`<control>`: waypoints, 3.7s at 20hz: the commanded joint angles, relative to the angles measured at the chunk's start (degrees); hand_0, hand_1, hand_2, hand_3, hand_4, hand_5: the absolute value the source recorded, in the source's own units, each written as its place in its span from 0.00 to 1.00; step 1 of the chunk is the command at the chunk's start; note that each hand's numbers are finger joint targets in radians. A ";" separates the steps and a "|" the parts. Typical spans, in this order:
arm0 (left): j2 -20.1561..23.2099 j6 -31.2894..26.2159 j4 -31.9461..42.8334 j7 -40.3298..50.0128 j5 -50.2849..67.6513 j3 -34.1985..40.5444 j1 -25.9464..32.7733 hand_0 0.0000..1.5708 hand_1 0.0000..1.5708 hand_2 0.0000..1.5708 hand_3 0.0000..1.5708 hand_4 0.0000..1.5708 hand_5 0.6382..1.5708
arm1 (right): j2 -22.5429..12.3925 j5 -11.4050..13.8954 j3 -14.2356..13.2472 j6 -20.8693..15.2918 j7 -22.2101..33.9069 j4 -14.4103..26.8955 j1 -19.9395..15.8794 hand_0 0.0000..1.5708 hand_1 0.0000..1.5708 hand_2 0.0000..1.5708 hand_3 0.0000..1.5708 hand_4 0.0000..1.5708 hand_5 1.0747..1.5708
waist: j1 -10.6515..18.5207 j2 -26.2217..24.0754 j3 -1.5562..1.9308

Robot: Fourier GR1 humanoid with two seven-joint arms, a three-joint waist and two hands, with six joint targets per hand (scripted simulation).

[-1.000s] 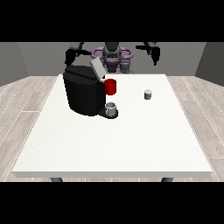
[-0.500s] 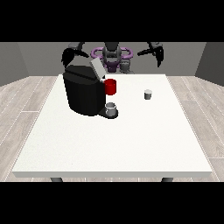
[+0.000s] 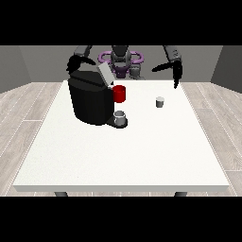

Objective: Insert the coffee pod into the coffee machine and close the lid

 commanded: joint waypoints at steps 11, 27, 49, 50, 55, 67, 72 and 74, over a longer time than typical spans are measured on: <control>3.10 -0.03 19.88 -3.94 -7.60 -0.52 -9.43 0.00 0.00 0.00 0.00 0.00 1.00 | -1.70 0.84 -1.77 -1.79 3.59 4.99 -6.81 0.00 0.00 0.00 0.00 0.25 1.00 | 0.16 4.17 0.00; 5.23 4.70 32.48 -8.43 -19.41 -4.51 -14.41 0.45 0.45 0.49 0.31 0.00 1.00 | -2.29 1.41 -1.35 -2.12 7.28 6.42 -10.50 0.00 0.00 0.00 0.00 0.30 1.00 | -1.50 5.55 -0.02; 4.10 20.84 41.10 -12.36 -33.02 -7.79 -18.85 0.57 0.57 0.64 0.49 0.20 1.00 | -1.85 0.32 -0.96 -2.56 0.54 9.18 -8.04 0.00 0.00 0.00 0.00 0.26 1.00 | -2.29 6.87 0.01; 5.71 19.21 42.05 -13.81 -33.03 -7.61 -17.97 0.62 0.62 0.67 0.51 0.20 1.00 | -1.57 -1.58 -1.72 -2.29 2.40 7.36 -7.20 0.00 0.00 0.00 0.00 0.25 1.00 | -2.79 5.68 0.00; 4.31 19.07 42.31 -15.10 -33.90 -7.66 -20.25 0.81 0.81 0.89 0.87 0.32 1.00 | -0.45 -0.05 0.00 -4.17 6.22 6.70 -7.34 0.00 0.00 0.00 0.00 0.28 1.00 | -2.38 3.29 -0.01; 3.23 6.43 34.47 -13.43 -32.28 -8.77 -30.01 0.80 0.80 0.84 0.83 0.34 1.00 | -2.19 -0.99 -3.23 -2.71 1.58 16.76 -10.81 0.00 0.00 0.00 0.00 0.30 1.00 | 0.20 -0.72 0.04; 3.09 7.17 35.67 -10.42 -33.10 -7.45 -33.50 0.80 0.80 0.85 0.82 0.35 1.00 | 0.41 -0.39 0.42 -4.83 2.97 13.90 -11.75 0.00 0.00 0.00 0.00 0.30 1.00 | -2.98 1.14 0.01; 2.37 4.78 34.37 -7.83 -32.86 -7.82 -35.50 0.80 0.80 0.85 0.82 0.35 1.00 | -1.64 -2.65 -2.29 0.16 -1.76 16.73 -9.59 0.00 0.00 0.00 0.00 0.32 1.00 | -3.56 0.86 0.04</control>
